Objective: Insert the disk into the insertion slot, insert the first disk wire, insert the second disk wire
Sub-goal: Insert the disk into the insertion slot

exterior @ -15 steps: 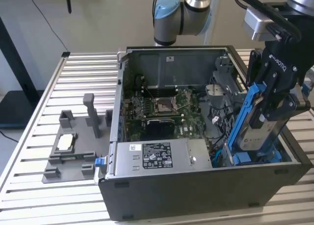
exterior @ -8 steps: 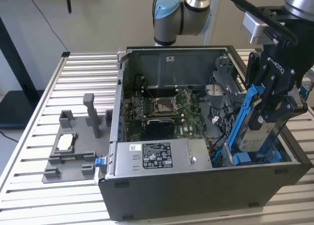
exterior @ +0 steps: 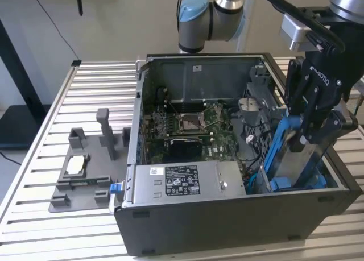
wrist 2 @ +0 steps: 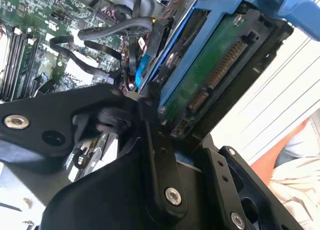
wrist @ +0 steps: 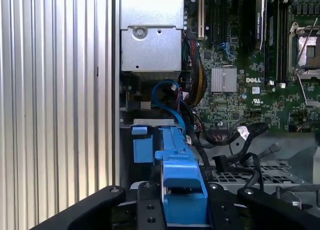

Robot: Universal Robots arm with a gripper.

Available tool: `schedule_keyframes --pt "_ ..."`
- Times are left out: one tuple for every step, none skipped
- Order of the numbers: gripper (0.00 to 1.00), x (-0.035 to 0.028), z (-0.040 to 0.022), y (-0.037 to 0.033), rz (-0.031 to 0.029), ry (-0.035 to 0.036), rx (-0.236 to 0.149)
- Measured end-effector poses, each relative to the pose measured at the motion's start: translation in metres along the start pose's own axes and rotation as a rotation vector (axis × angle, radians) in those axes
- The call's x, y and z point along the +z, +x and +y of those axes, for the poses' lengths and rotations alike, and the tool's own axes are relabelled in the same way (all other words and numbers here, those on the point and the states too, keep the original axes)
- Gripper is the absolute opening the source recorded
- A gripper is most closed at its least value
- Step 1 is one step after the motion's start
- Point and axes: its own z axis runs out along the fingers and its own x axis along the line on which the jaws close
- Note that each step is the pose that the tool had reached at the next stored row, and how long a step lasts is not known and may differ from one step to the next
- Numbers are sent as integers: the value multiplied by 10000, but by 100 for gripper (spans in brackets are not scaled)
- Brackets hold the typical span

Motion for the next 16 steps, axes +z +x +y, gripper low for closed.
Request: schedule_keyframes --pt "40 0 0 0 1 0 0" --pt "46 0 0 0 1 0 0" --pt "46 0 0 0 2 0 0" --pt "52 0 0 0 2 0 0" --pt "58 -1 0 0 2 0 0" --pt "58 0 0 0 1 0 0" --pt "58 0 0 0 3 0 0" --pt "58 -1 0 0 4 0 0" --pt "58 -6 0 0 6 0 0" --pt "58 -16 1 -1 5 0 0" --pt "58 -30 1 -2 5 8 0" --pt "58 -39 4 -3 3 40 2" --pt "58 -39 6 -5 -4 114 1" --pt "58 -39 8 -7 -24 242 0" --pt "58 -40 12 -9 -63 399 -1" --pt "58 -39 16 -13 -111 586 -2"
